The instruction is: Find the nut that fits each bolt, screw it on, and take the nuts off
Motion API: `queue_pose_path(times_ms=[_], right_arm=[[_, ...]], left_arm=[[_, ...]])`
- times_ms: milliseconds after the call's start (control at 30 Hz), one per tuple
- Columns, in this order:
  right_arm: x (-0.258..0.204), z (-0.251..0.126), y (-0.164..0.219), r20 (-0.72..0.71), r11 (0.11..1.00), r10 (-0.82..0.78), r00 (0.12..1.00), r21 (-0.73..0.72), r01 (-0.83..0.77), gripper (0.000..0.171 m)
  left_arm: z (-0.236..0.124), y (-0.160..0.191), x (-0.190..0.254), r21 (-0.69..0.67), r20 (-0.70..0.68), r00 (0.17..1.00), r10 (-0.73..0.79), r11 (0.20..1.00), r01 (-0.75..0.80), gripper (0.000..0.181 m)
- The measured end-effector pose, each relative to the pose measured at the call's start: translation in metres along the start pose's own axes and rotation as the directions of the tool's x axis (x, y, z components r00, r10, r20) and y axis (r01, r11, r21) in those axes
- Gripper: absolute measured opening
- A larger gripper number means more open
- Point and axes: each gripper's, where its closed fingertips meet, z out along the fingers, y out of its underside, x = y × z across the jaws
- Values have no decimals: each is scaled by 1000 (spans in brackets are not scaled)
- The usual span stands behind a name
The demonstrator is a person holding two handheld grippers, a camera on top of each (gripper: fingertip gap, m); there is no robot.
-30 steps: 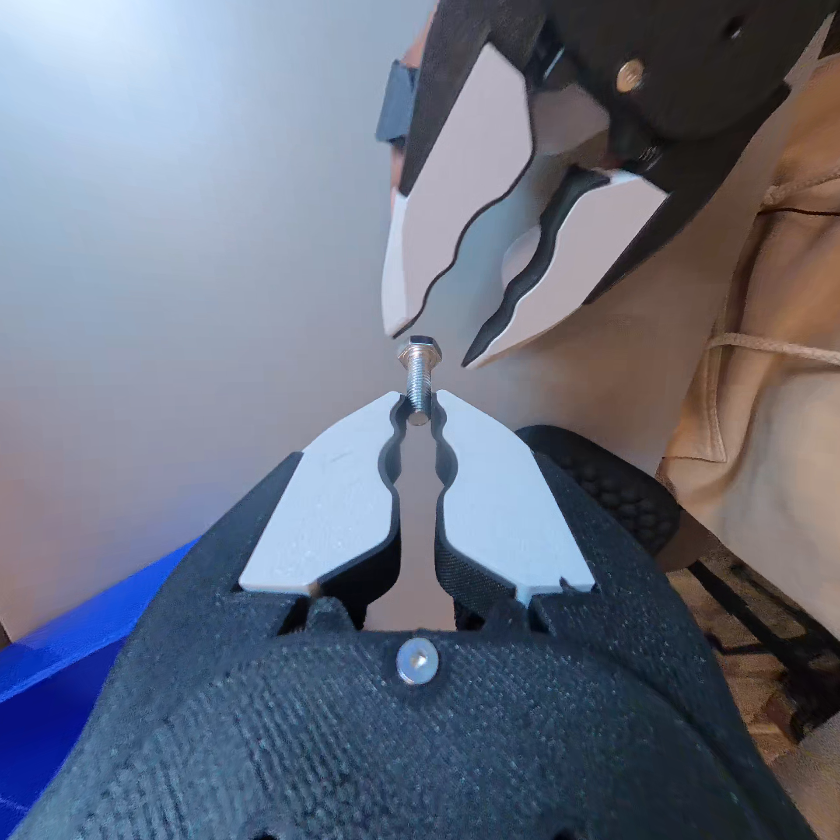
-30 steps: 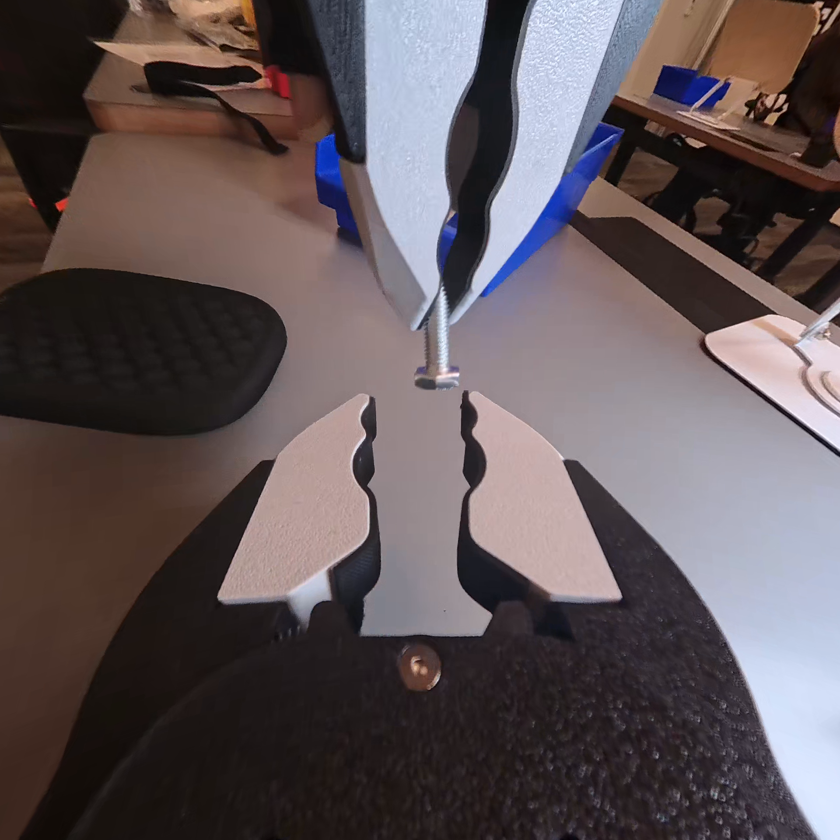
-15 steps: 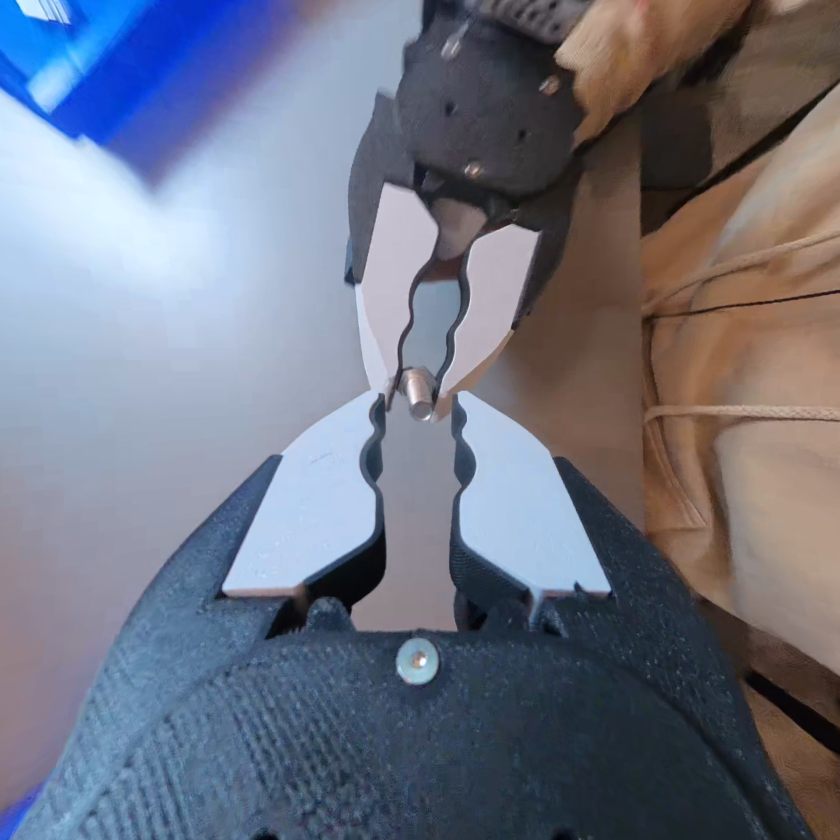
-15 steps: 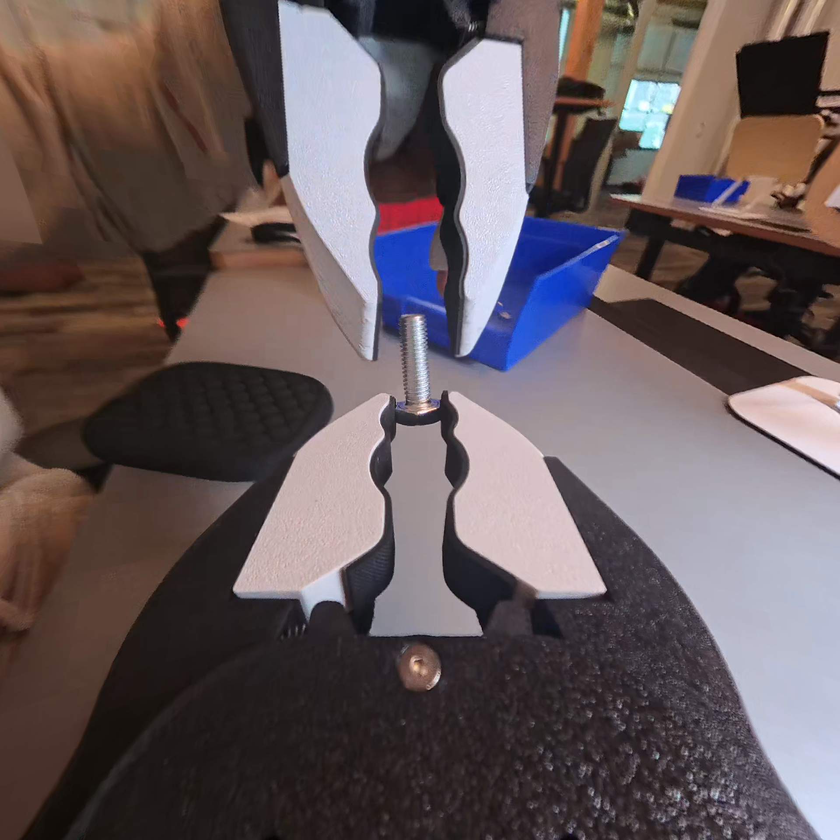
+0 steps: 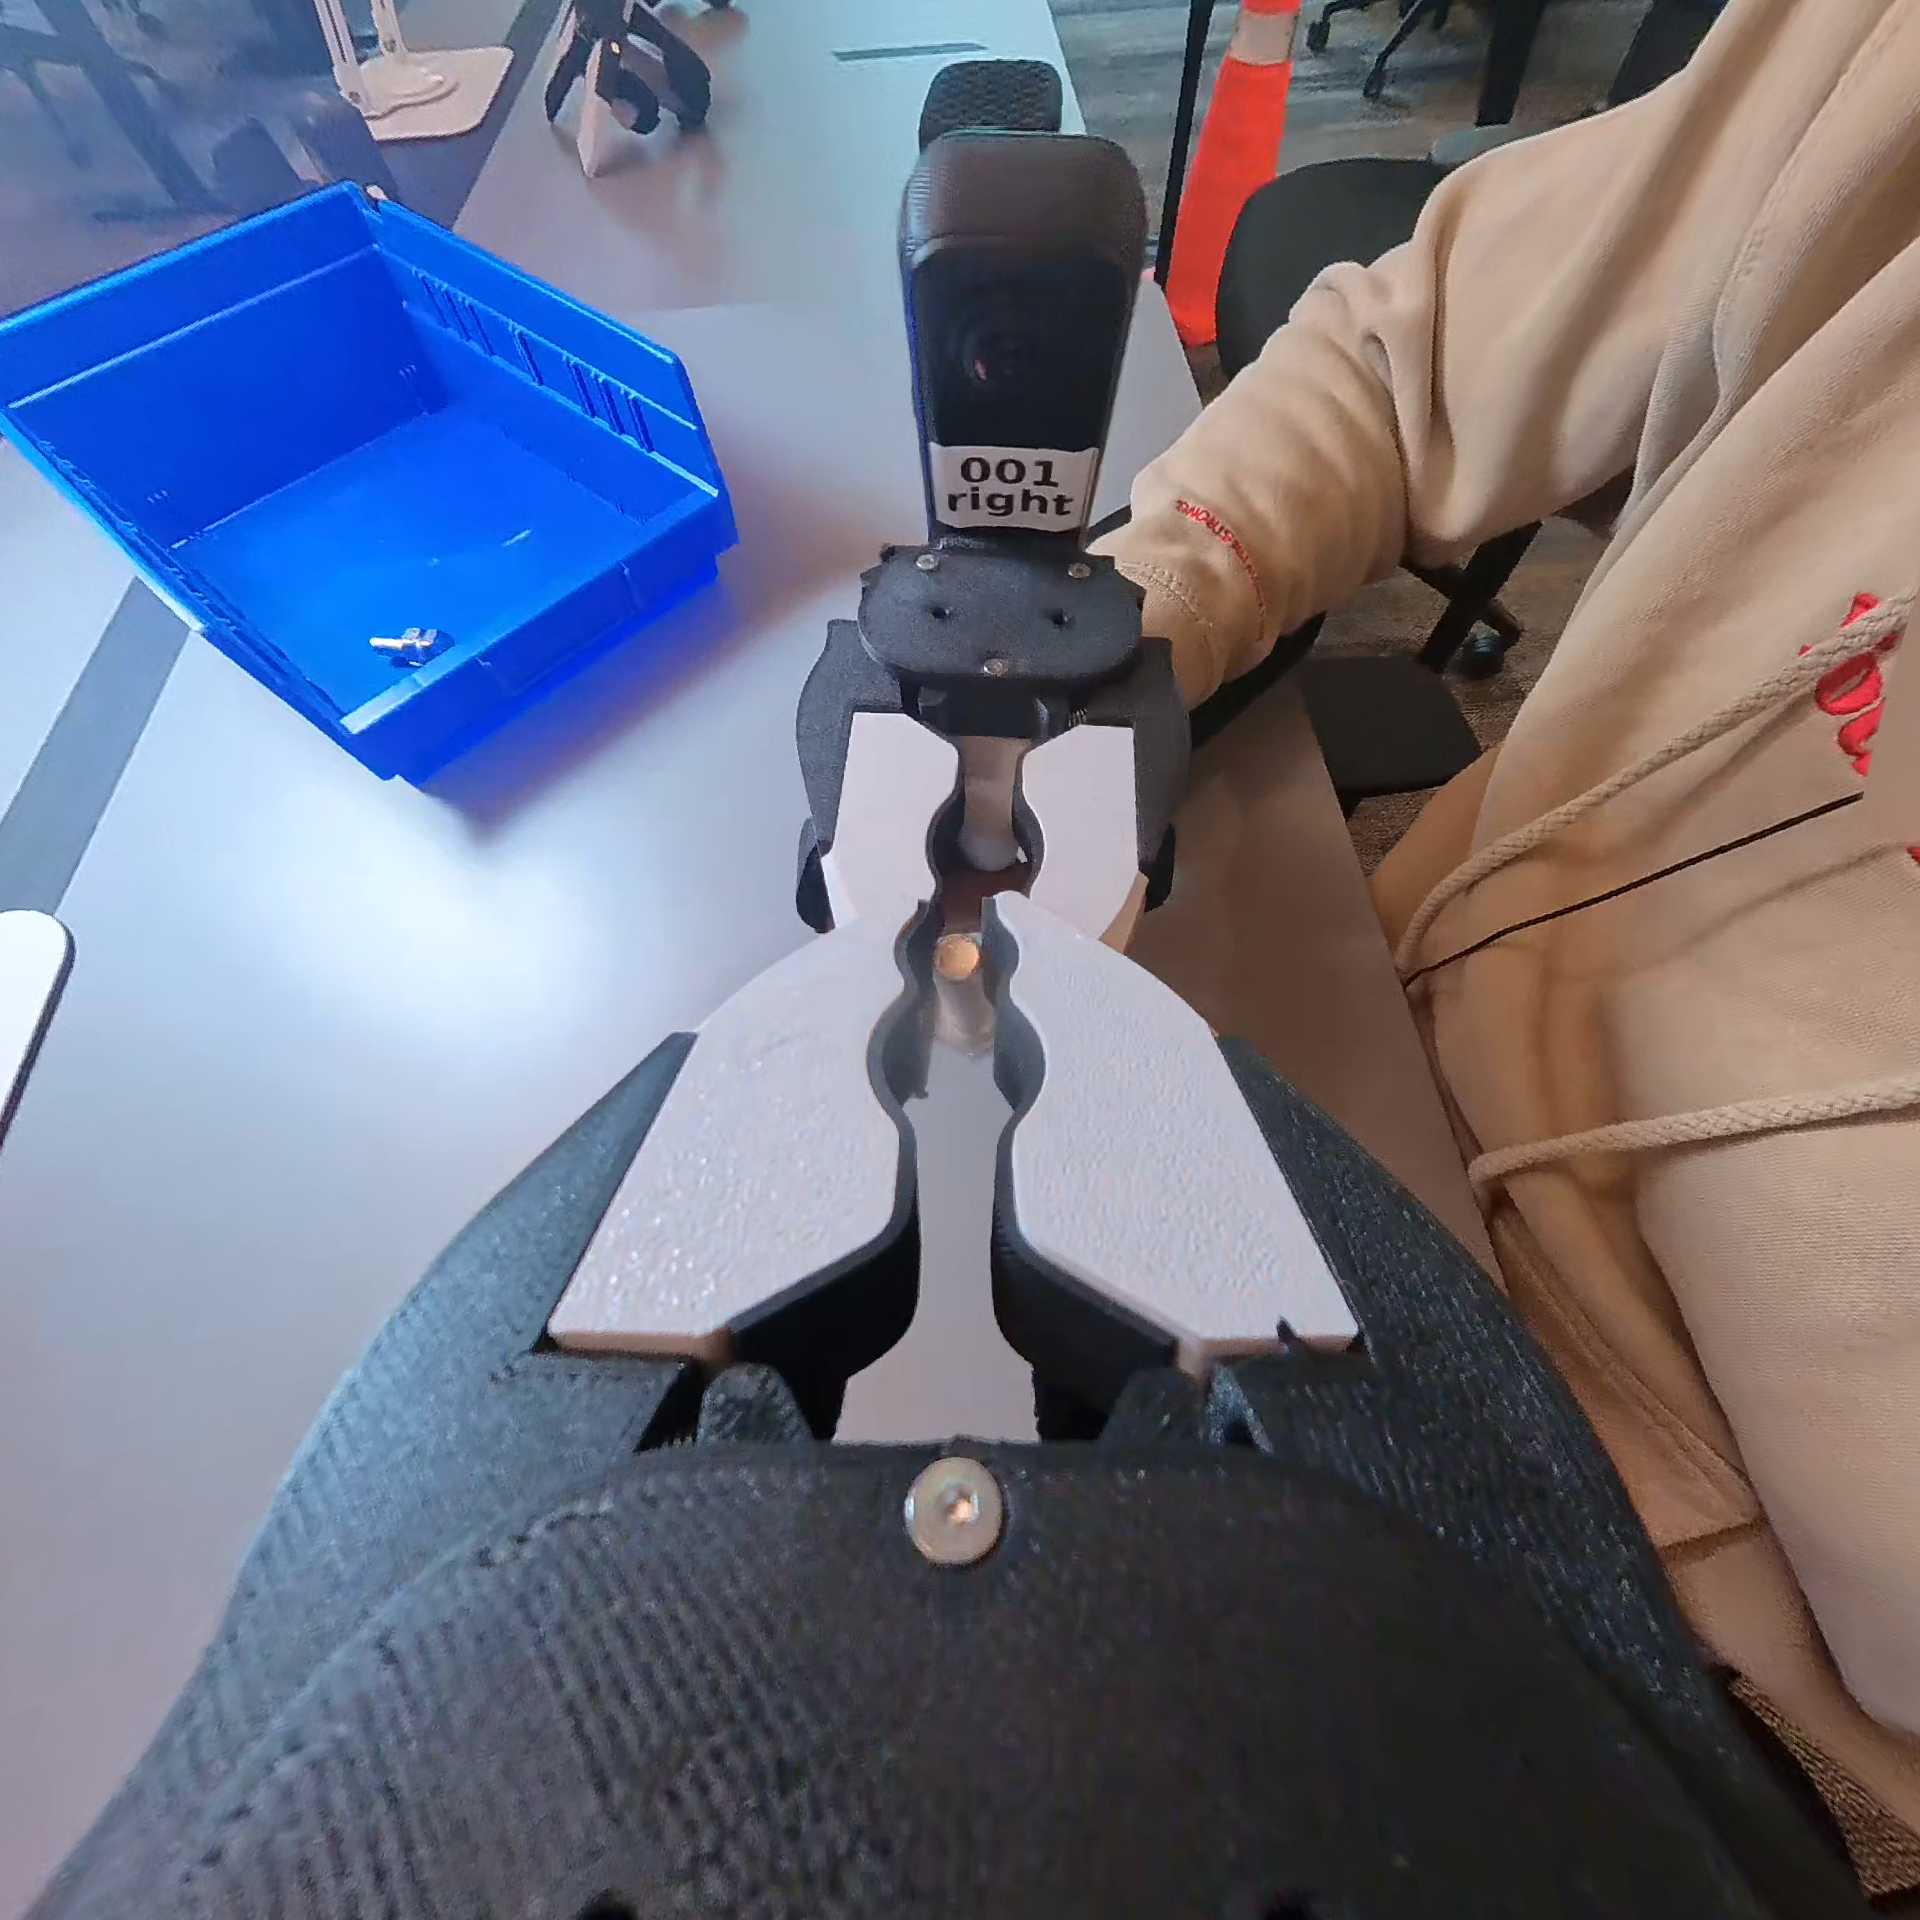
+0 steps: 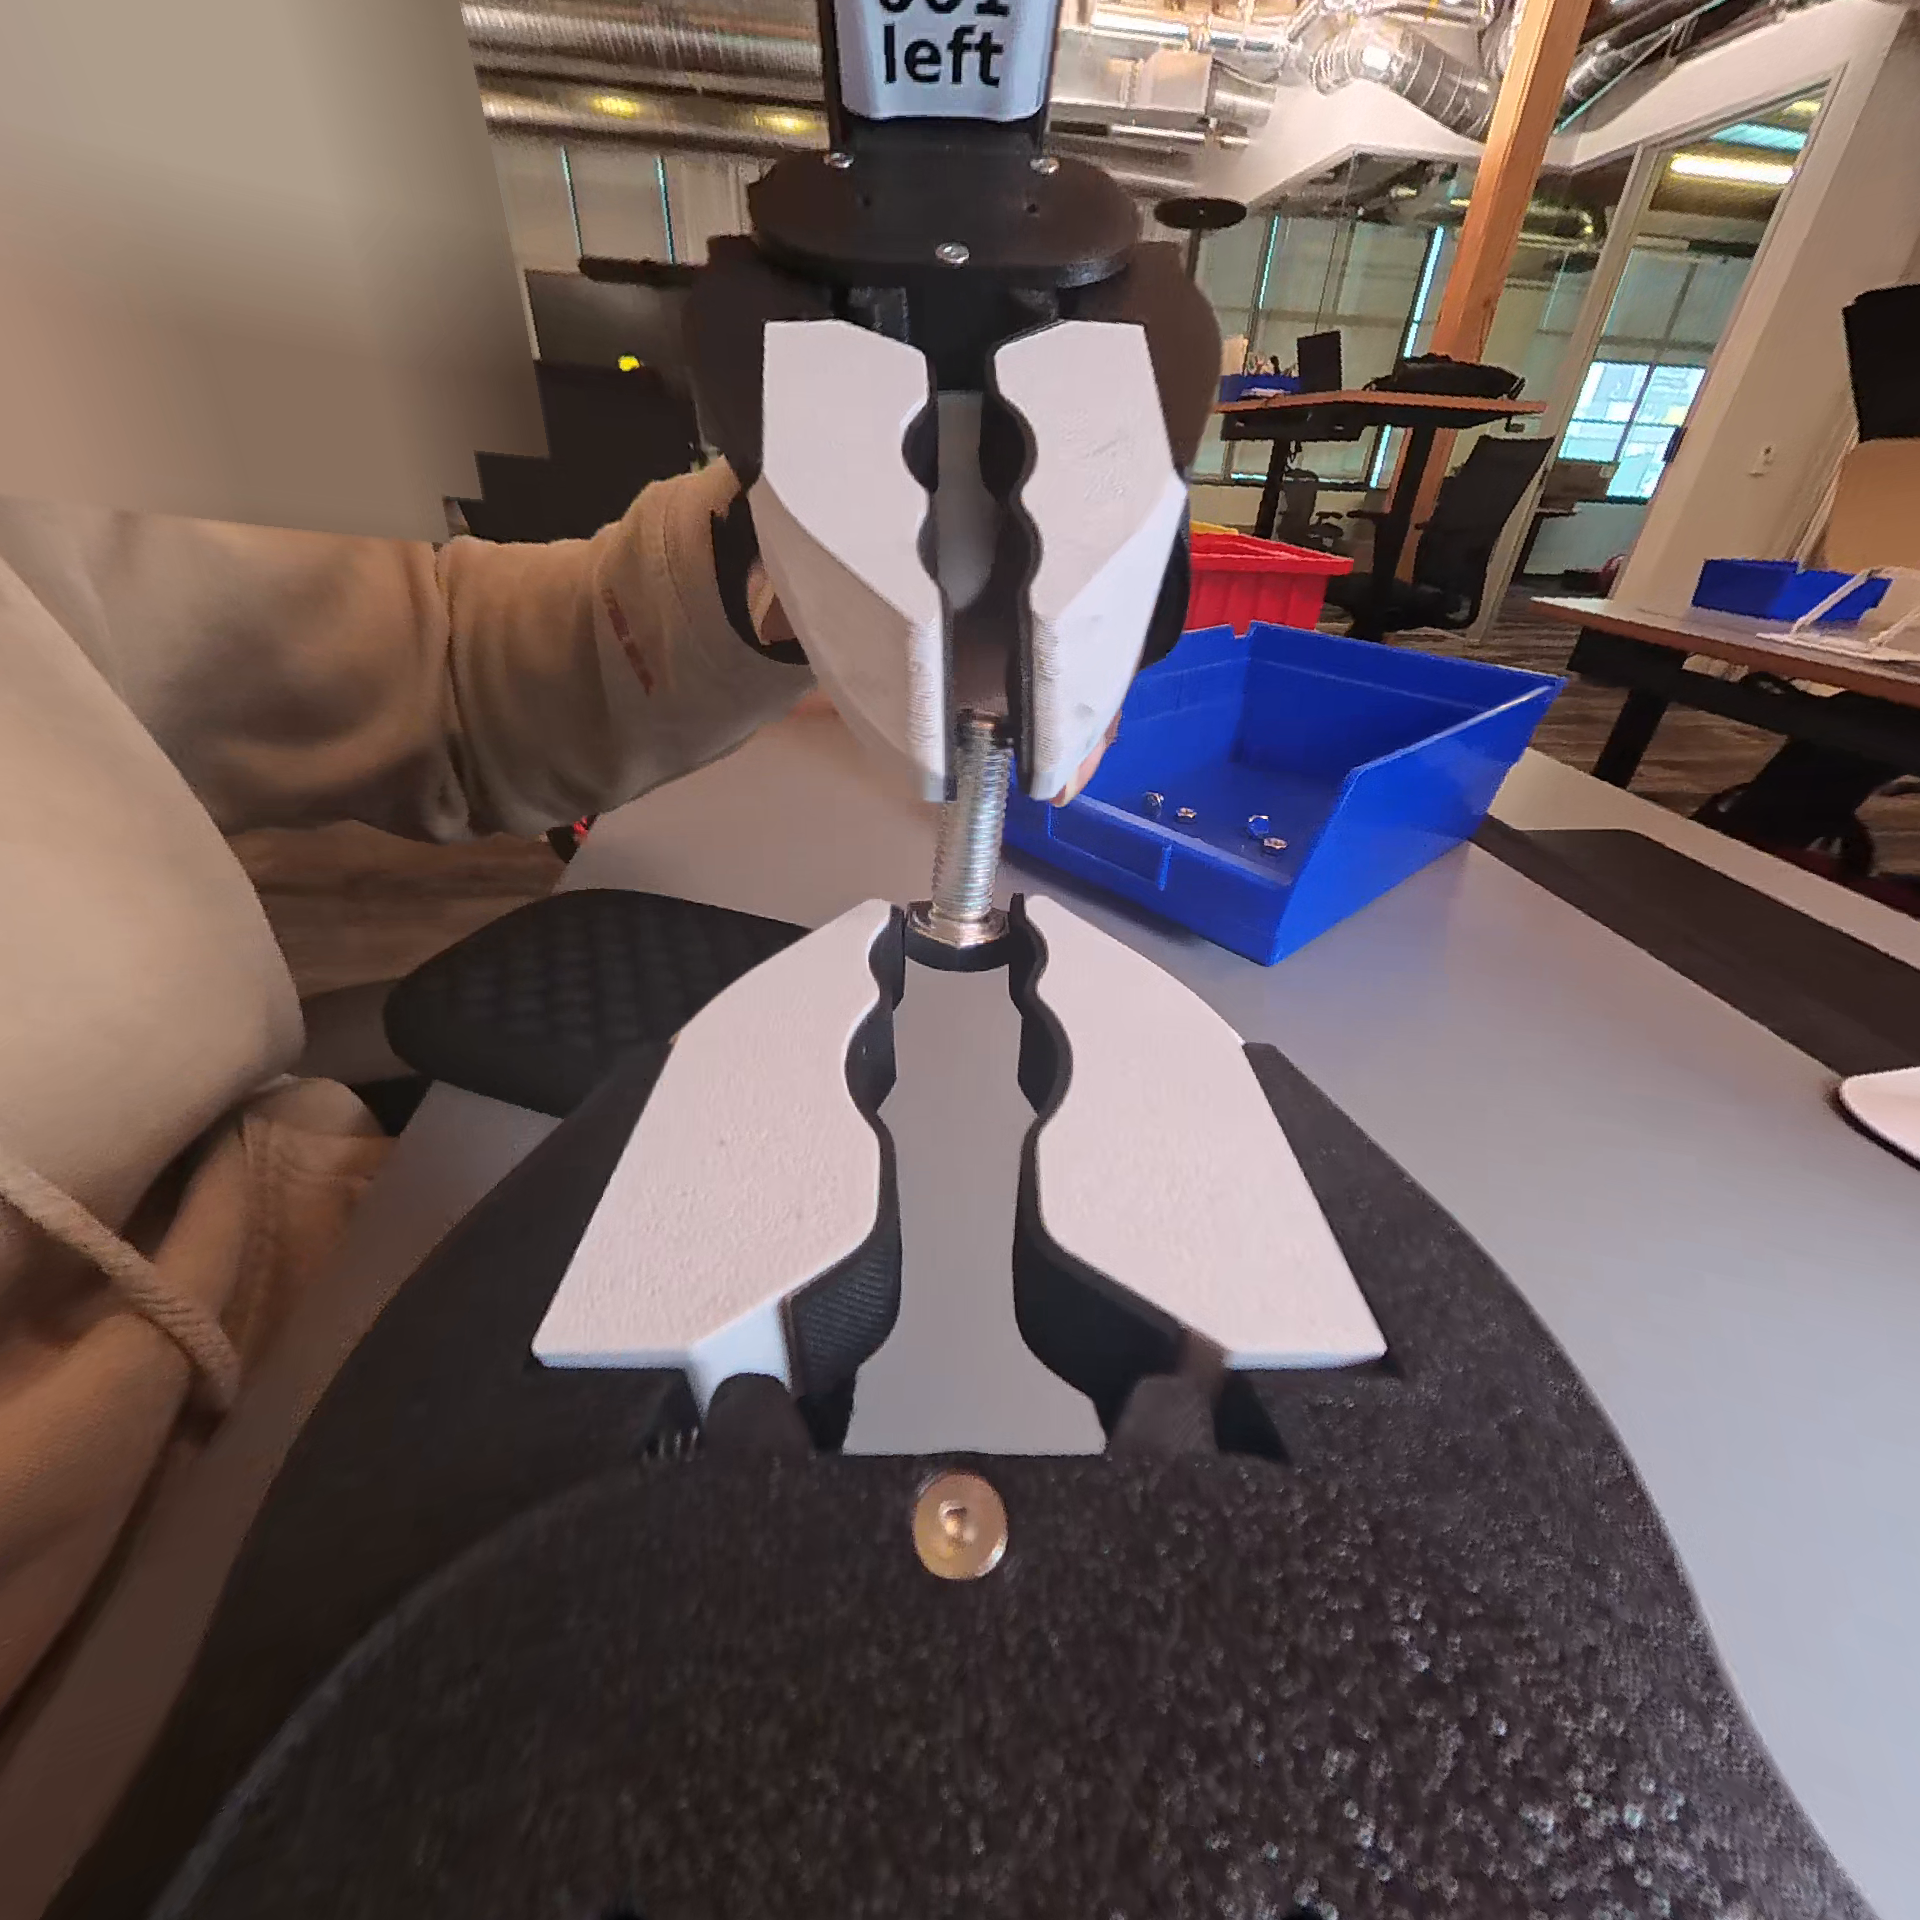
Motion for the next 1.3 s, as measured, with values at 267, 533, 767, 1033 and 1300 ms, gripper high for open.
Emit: queue_pose_path(times_ms=[267, 533, 767, 1033, 1300], right_arm=[[-2, 0, 0, 0, 1000, -5, 1000, -7, 5, 19], [-5, 1, 1, 64, 994, 107, 992, 7, -108, 19], [-4, -1, -3, 55, 995, 100, 993, 13, -101, 18], [25, -19, -10, -50, 998, 67, 996, -2, -68, 18], [52, -36, -5, -110, 993, 117, 987, -5, -118, 18]], left_arm=[[1, -2, -2, 22, 43, 998, 36, 999, -37, 8], [3, -1, -1, 23, 99, 989, 111, 993, -114, 8], [0, -5, 0, 77, 138, 984, 111, 989, -123, 8], [-97, -3, -62, 228, 370, 921, -124, 973, 39, 23], [-244, 161, -168, -139, 700, 651, -292, 839, 526, 21]])
